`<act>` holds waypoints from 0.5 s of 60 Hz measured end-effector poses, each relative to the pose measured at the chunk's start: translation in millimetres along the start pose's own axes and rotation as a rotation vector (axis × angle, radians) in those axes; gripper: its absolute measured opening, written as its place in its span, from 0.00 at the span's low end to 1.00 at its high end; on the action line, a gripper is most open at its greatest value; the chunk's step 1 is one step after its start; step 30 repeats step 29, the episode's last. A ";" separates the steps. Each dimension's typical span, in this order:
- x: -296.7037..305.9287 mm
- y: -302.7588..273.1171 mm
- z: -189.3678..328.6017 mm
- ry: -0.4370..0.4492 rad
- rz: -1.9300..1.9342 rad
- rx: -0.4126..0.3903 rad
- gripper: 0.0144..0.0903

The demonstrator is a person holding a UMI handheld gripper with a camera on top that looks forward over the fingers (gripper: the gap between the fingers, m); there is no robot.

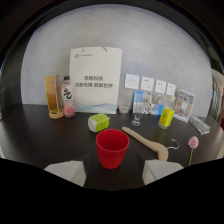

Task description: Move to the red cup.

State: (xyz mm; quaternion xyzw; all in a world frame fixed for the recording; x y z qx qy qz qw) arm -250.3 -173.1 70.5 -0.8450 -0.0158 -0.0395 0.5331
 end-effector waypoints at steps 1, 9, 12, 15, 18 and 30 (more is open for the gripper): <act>0.4 -0.6 2.3 0.000 0.000 0.000 0.93; 3.8 -2.0 14.2 0.004 0.007 -0.006 0.93; 3.8 -1.4 16.1 0.003 0.009 -0.011 0.94; 4.1 -0.7 17.6 0.002 0.011 -0.012 0.94; 4.1 -0.2 18.0 0.003 0.011 -0.011 0.93; 3.2 0.3 16.9 0.000 0.010 -0.015 0.93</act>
